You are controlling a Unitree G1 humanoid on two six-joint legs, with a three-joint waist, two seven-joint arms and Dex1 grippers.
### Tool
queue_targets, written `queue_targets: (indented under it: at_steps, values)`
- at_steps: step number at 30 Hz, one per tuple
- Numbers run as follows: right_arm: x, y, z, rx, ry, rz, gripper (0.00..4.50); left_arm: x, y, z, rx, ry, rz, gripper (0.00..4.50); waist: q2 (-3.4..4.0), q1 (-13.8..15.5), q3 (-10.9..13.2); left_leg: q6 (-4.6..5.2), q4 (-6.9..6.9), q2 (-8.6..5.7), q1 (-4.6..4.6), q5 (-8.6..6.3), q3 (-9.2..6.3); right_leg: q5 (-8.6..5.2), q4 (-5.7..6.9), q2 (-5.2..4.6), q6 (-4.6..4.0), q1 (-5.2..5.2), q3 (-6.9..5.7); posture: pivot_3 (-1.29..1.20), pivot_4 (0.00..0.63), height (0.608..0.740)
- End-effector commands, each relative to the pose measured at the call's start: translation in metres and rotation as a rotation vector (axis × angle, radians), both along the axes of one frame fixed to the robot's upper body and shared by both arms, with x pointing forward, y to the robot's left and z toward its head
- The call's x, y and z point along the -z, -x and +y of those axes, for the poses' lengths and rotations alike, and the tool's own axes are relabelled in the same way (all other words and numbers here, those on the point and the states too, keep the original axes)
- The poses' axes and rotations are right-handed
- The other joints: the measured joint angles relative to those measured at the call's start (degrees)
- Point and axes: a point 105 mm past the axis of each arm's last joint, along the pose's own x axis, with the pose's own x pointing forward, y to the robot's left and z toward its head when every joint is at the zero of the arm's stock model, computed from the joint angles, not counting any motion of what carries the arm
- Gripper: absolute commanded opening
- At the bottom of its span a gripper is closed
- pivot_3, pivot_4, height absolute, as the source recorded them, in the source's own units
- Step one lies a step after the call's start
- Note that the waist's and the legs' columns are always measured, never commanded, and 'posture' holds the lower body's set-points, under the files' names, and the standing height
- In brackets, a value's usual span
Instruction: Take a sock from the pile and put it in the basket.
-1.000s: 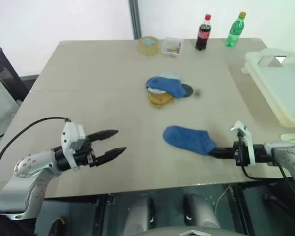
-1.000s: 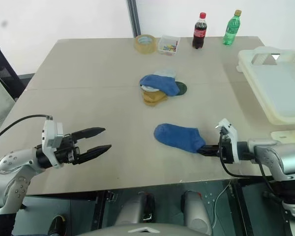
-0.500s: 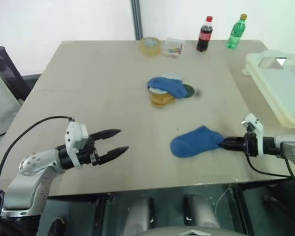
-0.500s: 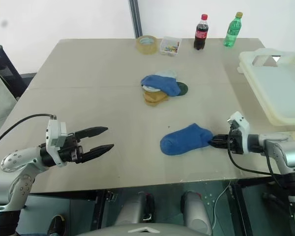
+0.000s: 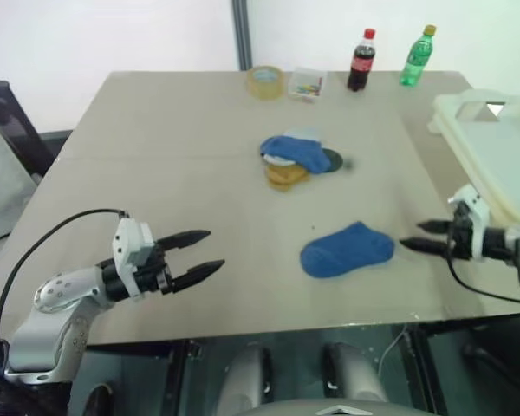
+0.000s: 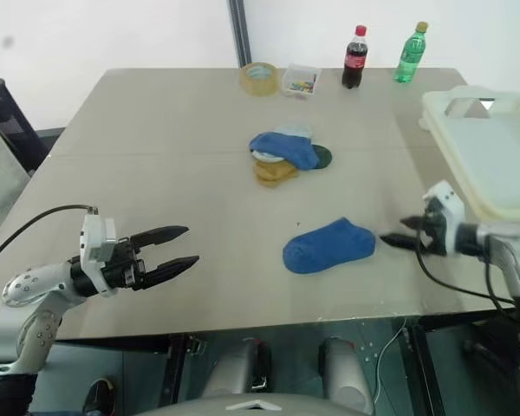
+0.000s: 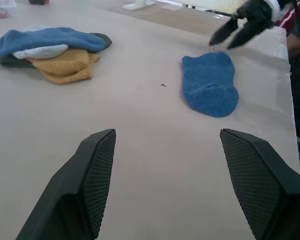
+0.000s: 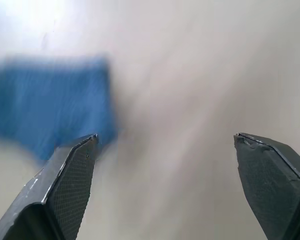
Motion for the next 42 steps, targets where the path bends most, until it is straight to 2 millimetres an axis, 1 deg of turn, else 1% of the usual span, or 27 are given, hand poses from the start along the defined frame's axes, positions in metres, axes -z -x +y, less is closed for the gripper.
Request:
queue_targets:
  at_steps: [1,3,7,10,14,15,18,20,30,34,39,41,42]
  values:
    - [-0.014,-0.025,0.009,0.067,-0.041,-0.078,4.44,-0.013,-0.008,0.008,-0.048,0.016,-0.062,3.57,0.03,0.2,0.0,-0.01,-0.01,0.02,0.00,0.00,-0.01,0.00,0.00,0.05,0.00,0.00,0.00,0.00,0.150,0.740]
    - [-0.014,-0.039,0.021,0.094,-0.063,-0.082,4.44,-0.015,-0.010,0.010,-0.067,0.021,-0.073,3.57,0.05,0.3,0.0,-0.02,-0.11,0.01,-0.03,0.00,0.05,0.00,-0.03,0.05,-0.01,-0.04,-0.01,0.00,0.150,0.740]
    - [-0.023,-0.074,0.060,0.152,-0.203,-0.081,4.44,-0.019,-0.019,0.015,-0.142,0.031,-0.091,3.57,0.06,0.2,0.1,-0.03,-0.13,-0.02,-0.12,0.01,0.15,0.03,-0.10,0.01,0.06,-0.09,0.01,0.00,0.150,0.740]
    - [-0.027,-0.090,0.074,0.194,-0.251,-0.081,4.44,-0.020,-0.025,0.017,-0.189,0.068,-0.061,3.57,0.12,0.2,0.1,-0.04,-0.13,-0.02,-0.12,0.02,0.17,0.10,-0.07,0.02,0.17,-0.11,0.01,0.00,0.150,0.740]
    - [-0.039,-0.104,0.090,0.231,-0.416,-0.057,4.44,-0.027,-0.030,0.017,-0.237,0.133,-0.036,3.57,0.14,0.4,0.1,-0.16,-0.13,-0.01,-0.14,0.09,0.18,0.11,-0.05,0.00,0.19,-0.07,-0.02,0.00,0.150,0.740]
    - [-0.040,-0.105,0.092,0.233,-0.430,-0.052,4.44,-0.028,-0.031,0.016,-0.240,0.140,-0.033,3.57,0.14,0.3,0.1,-0.16,-0.13,-0.02,-0.15,0.09,0.18,0.12,-0.06,-0.02,0.20,-0.07,-0.02,0.00,0.150,0.740]
    - [-0.041,-0.108,0.108,0.211,-0.455,-0.031,4.44,-0.028,-0.031,0.016,-0.255,0.126,-0.034,3.57,0.15,0.0,0.1,-0.18,-0.14,-0.04,-0.15,0.10,0.19,0.13,-0.06,-0.02,0.23,-0.07,-0.02,0.00,0.150,0.740]
    - [-0.038,-0.108,0.117,0.195,-0.451,-0.020,4.44,-0.028,-0.031,0.015,-0.259,0.132,-0.033,3.57,0.16,-0.2,0.1,-0.19,-0.19,-0.04,-0.13,0.11,0.20,0.13,-0.04,0.00,0.23,-0.09,-0.02,0.00,0.150,0.740]
    - [-0.024,-0.107,0.153,0.146,-0.419,0.001,4.44,-0.029,-0.029,0.009,-0.250,0.130,-0.032,3.57,0.18,-1.2,0.1,-0.26,-0.25,-0.03,-0.12,0.14,0.14,0.14,-0.03,-0.01,0.23,-0.11,-0.03,0.00,0.150,0.740]
    - [-0.019,-0.106,0.159,0.144,-0.405,0.001,4.44,-0.030,-0.027,0.008,-0.249,0.129,-0.033,3.57,0.19,-1.3,0.1,-0.28,-0.26,-0.03,-0.12,0.16,0.13,0.14,-0.03,-0.01,0.23,-0.11,-0.03,0.00,0.150,0.740]
    - [-0.018,-0.106,0.163,0.149,-0.412,-0.011,4.44,-0.030,-0.025,0.008,-0.251,0.126,-0.032,3.57,0.19,-1.3,0.1,-0.30,-0.26,-0.02,-0.10,0.17,0.10,0.14,-0.02,-0.04,0.23,-0.11,-0.03,0.00,0.150,0.740]
    - [-0.021,-0.108,0.163,0.162,-0.445,-0.010,3.87,-0.031,-0.025,0.008,-0.253,0.123,-0.032,3.57,0.19,-1.4,0.1,-0.31,-0.27,-0.02,-0.09,0.17,0.09,0.14,-0.01,-0.04,0.23,-0.11,-0.03,0.00,0.150,0.740]
    - [-0.023,-0.108,0.163,0.168,-0.460,-0.014,3.68,-0.031,-0.024,0.008,-0.254,0.121,-0.033,3.57,0.19,-1.4,0.1,-0.31,-0.27,-0.02,-0.09,0.17,0.09,0.14,-0.02,-0.04,0.23,-0.11,-0.03,0.00,0.150,0.740]
